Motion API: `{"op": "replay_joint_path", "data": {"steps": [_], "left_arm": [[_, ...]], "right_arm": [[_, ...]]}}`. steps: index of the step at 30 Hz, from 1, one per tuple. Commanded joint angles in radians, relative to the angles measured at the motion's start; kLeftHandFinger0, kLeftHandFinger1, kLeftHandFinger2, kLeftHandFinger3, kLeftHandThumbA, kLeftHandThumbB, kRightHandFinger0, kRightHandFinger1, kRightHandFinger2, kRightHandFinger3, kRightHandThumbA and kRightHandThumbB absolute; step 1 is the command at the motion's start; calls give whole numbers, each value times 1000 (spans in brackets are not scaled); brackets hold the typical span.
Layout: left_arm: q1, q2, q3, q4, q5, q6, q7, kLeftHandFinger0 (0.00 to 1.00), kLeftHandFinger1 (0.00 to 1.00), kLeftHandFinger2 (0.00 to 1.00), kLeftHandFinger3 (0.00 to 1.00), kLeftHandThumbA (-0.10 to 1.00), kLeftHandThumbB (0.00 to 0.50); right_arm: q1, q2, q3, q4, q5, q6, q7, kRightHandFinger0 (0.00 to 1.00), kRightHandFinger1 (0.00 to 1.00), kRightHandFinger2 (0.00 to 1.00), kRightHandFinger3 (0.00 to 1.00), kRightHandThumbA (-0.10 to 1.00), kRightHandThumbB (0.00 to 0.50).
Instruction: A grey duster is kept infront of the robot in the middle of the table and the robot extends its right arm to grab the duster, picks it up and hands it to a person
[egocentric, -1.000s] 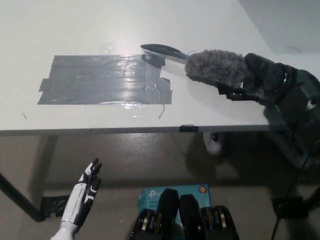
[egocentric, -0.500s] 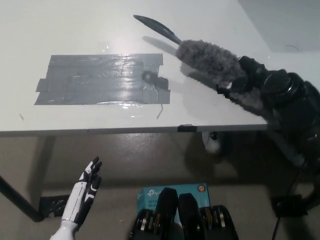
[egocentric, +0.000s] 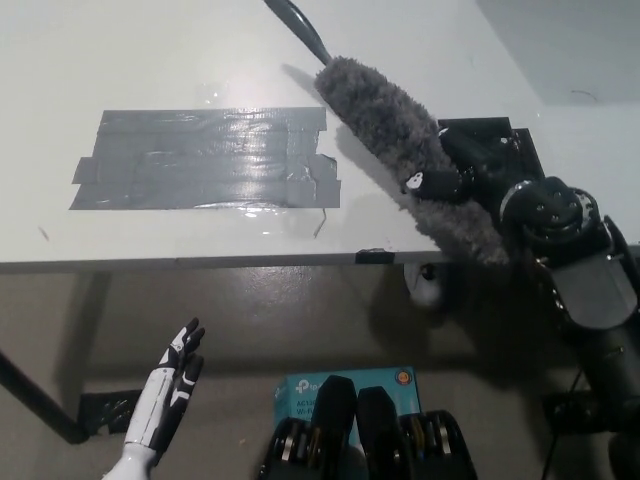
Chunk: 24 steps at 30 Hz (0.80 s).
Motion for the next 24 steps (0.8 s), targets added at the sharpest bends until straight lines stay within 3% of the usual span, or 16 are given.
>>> {"op": "replay_joint_path", "data": {"steps": [1, 3, 4, 14, 17, 19, 24], "left_arm": [[-26, 2, 20, -19, -12, -51, 34, 1000, 1000, 1000, 1000, 1000, 294], [-28, 1, 19, -17, -10, -53, 36, 1000, 1000, 1000, 1000, 1000, 299], [-32, 4, 18, -14, -6, -56, 37, 1000, 1000, 1000, 1000, 1000, 307], [-34, 11, 19, -28, 9, -37, 40, 1000, 1000, 1000, 1000, 1000, 306], [-33, 15, 19, -31, 16, -31, 41, 1000, 1000, 1000, 1000, 1000, 304], [-31, 16, 19, -39, 16, -26, 39, 1000, 1000, 1000, 1000, 1000, 300], [-34, 13, 20, -27, 16, -34, 44, 1000, 1000, 1000, 1000, 1000, 297]], "right_arm": [[-1, -29, 4, -487, 831, 170, -175, 0, 400, 840, 836, -100, 140], [21, -27, -3, -508, 853, 170, -194, 0, 409, 833, 868, -100, 132], [51, -19, -12, -517, 882, 170, -225, 0, 390, 771, 891, -100, 149], [222, 52, -79, -478, 862, 170, -190, 0, 386, 775, 871, -100, 107], [247, 63, -90, -450, 855, 170, -163, 0, 404, 780, 936, -100, 94], [267, 58, -96, -429, 843, 170, -127, 0, 370, 718, 991, -100, 79], [302, 56, -89, -432, 919, 170, -151, 0, 406, 755, 1000, -100, 89]]}}
